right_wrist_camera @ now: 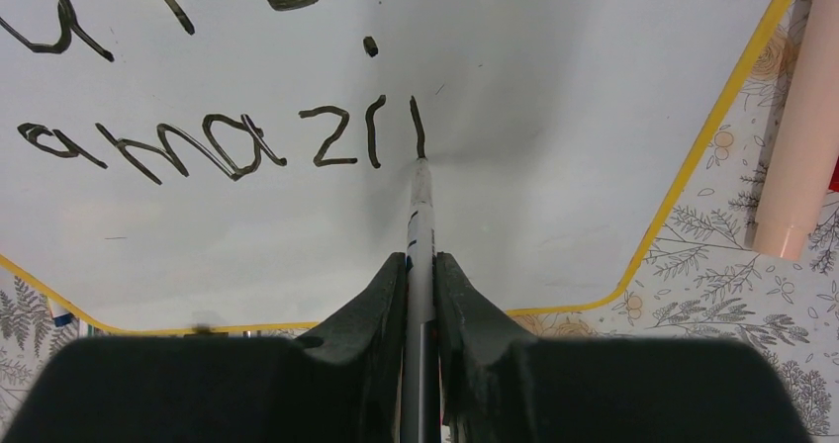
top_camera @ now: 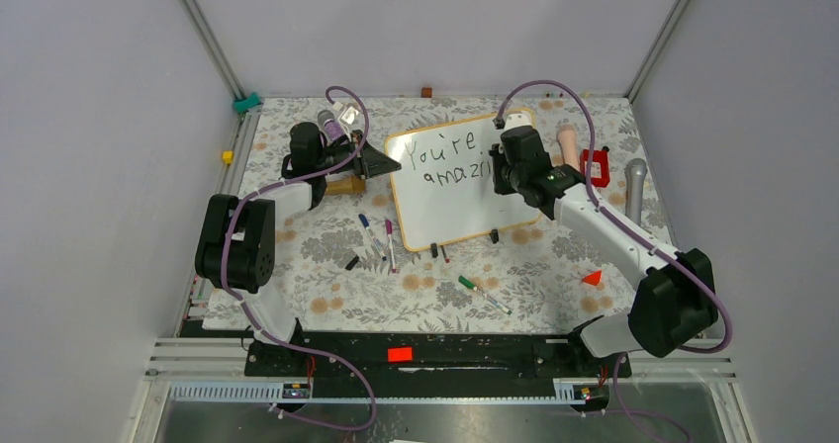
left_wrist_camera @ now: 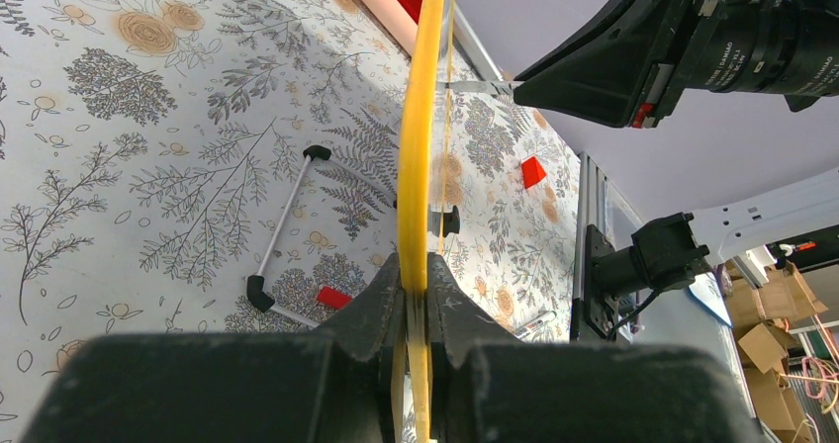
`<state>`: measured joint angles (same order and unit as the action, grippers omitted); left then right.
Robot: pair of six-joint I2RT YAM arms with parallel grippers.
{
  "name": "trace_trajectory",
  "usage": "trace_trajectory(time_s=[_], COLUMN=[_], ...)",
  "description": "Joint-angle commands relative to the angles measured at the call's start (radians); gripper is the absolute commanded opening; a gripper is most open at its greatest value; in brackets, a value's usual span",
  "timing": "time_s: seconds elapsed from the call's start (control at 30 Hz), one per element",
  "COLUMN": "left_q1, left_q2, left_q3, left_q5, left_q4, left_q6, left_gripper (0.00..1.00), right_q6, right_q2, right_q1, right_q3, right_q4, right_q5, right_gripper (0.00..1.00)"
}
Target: Write a sentence on the whiteboard
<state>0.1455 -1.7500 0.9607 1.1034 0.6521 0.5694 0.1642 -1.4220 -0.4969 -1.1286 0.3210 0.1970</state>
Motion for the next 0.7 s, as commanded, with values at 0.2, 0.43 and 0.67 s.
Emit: trace_trajectory(time_s=[0.2, 0.43, 0.67], left_q1=[0.004, 0.005, 0.004], left_q2=[0.0, -0.002, -0.001], left_q3=[0.032, 0.032, 0.03], left_q5=[0.047, 0.049, 0.048], left_q4=[0.042, 0.041, 0.04], left_q6=[-0.065, -0.068, -0.07], left_gripper=[0.0, 0.0, 0.0], right_q6=[-0.024, -0.025, -0.021], right_q2=[-0.044, -0.058, -0.052], right_q1=[0.018, 0.021, 0.033], right_q3=[-0.116, -0.135, -0.125], right_q4=[-0.011, -0.01, 0.009], right_q5=[0.001, 0.006, 0.035], right_gripper=[0.0, 0.0, 0.0])
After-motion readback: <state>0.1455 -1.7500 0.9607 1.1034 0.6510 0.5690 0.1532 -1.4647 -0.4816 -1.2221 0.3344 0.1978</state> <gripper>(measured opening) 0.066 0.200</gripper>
